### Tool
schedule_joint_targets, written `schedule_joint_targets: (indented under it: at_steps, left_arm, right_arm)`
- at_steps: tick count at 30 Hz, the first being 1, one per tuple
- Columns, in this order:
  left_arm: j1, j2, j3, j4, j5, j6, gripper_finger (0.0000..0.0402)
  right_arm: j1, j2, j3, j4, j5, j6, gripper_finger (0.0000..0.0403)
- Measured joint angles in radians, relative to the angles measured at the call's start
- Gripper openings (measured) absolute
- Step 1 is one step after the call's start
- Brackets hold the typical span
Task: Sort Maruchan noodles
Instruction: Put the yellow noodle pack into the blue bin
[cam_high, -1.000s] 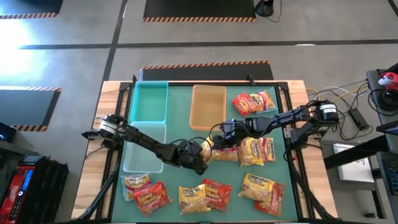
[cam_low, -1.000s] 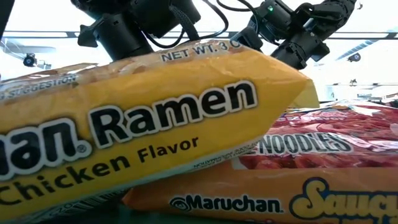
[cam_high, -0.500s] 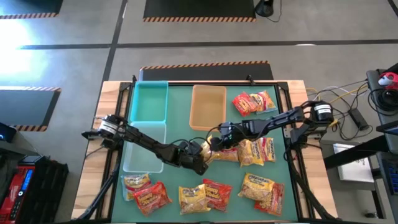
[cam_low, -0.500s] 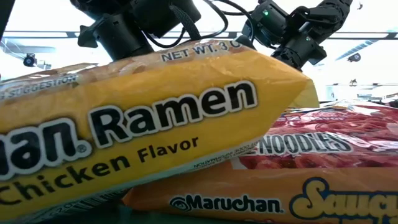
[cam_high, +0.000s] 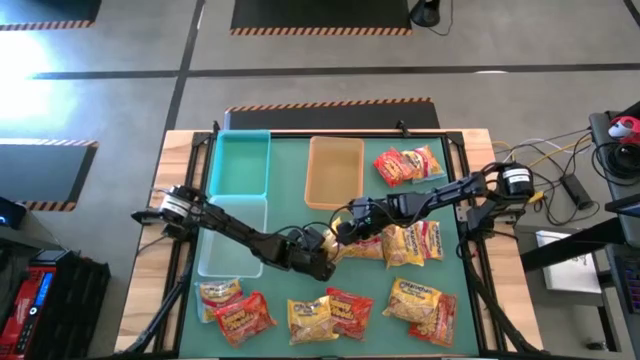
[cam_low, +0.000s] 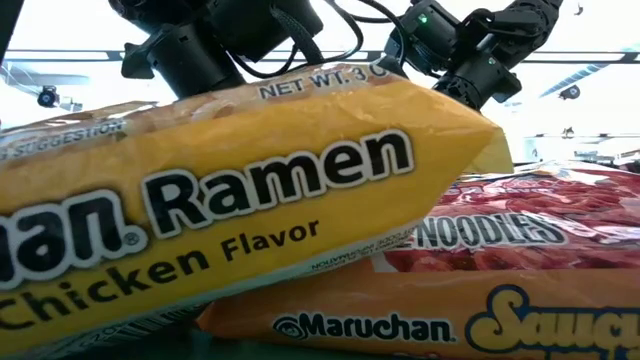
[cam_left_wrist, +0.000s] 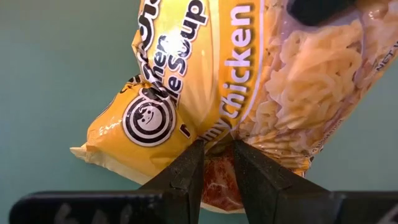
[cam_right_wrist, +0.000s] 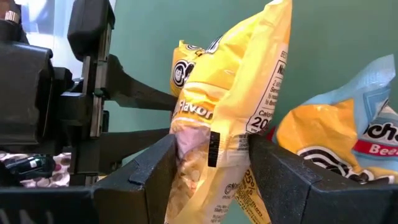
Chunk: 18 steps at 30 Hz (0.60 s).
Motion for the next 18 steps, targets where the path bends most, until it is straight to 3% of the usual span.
schedule_joint_targets:
  at_steps: [12,18]
  left_arm:
    - [-0.007,-0.011,0.000,0.015,0.014,-0.007,0.0075]
    - [-0.019,-0.021,0.000,-0.003,0.017,-0.033,0.0075]
  right_arm:
    - [0.002,-0.001,0.000,-0.004,-0.012,-0.031,0.0136]
    - [0.002,-0.003,0.000,-0.013,-0.032,-0.047,0.0131]
